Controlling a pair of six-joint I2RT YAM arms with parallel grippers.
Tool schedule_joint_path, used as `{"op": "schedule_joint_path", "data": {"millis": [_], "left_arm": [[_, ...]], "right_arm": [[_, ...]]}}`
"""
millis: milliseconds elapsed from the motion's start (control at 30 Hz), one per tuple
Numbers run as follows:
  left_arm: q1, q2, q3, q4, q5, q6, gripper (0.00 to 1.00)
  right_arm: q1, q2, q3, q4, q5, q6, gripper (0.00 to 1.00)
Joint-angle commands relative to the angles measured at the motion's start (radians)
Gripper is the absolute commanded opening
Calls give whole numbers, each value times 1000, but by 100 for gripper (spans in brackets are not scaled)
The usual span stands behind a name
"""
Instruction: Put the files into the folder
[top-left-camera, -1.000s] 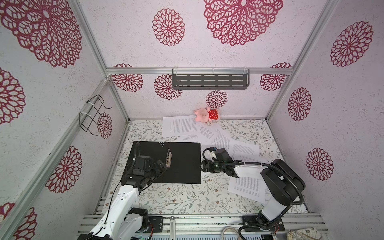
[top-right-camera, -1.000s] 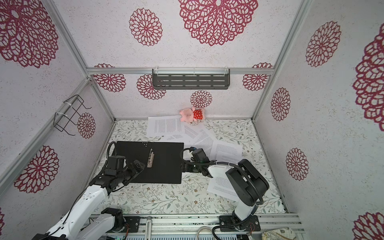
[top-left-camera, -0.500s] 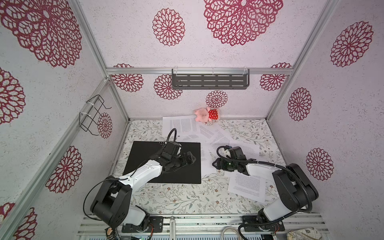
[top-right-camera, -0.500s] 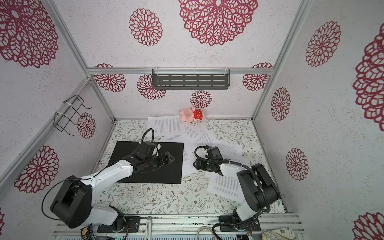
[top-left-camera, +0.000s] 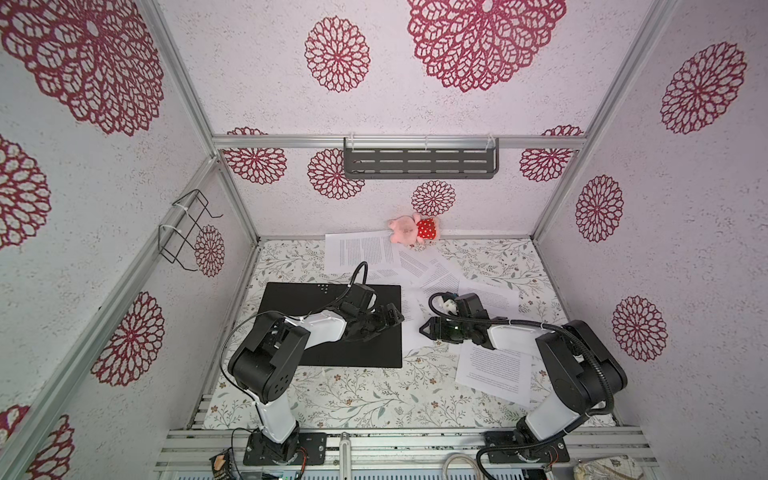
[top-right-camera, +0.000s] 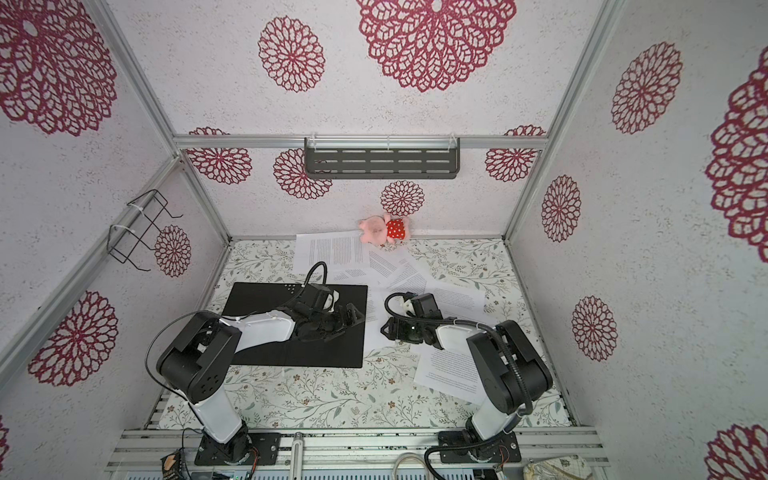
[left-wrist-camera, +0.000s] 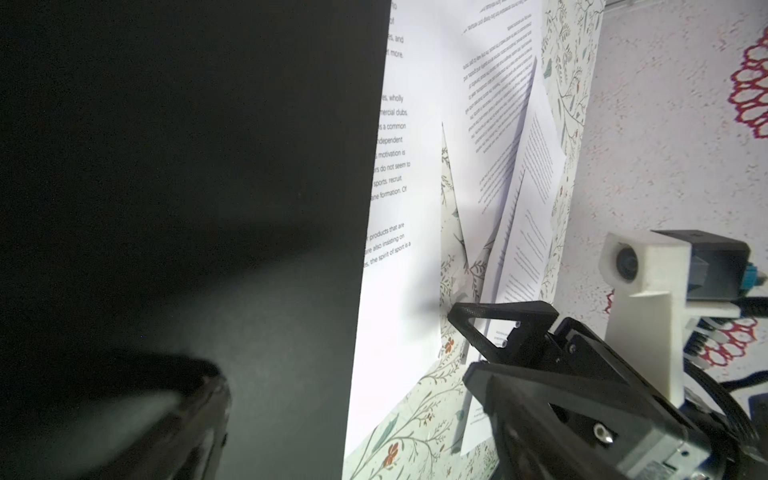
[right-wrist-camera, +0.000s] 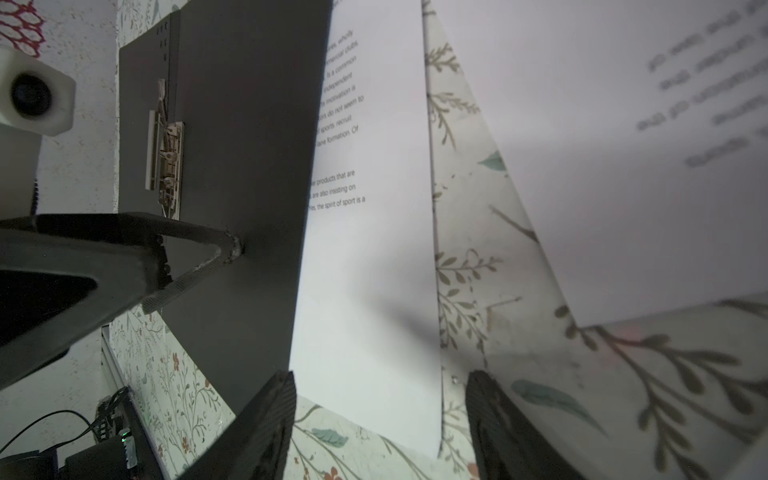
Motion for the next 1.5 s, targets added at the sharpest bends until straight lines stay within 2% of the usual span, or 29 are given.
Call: {"op": "schedule_joint_path", "data": {"millis": [0,333,533,800,933,1067,1167,1267,1367,1467], "left_arm": [[-4,18,-36,5,-33,-23,99],[-3,28,-122,16,-67,-35,99],[-4,41,-131,19,-63,-28,99],[-4,50,-136,31,-56,-28,99],[-3,47,-142,33,-55,-30,99],[-4,45,-148,37,-55,-33,99],[-2,44,-147,40,-53,-34,99],[-3,41,-145,37,-54,-36,99],[0,36,-144,41,-49,-39,99],[-2,25,-138,40,-42,-42,99]], "right_arm": [[-2,50,10,-48,-20,-9,68],[-2,156,46,20,-129,53,72],[-5,168,68,76,-188,75,77],[-39,229,168,131,-277,48,81],[-55,265,244,42,-244,-29,81],[-76,290,290,21,-250,-47,80],[-77,304,309,14,-262,-48,78],[-77,316,313,17,-273,-46,68],[-77,329,311,33,-278,-39,57],[-79,336,309,30,-252,-36,41]]}}
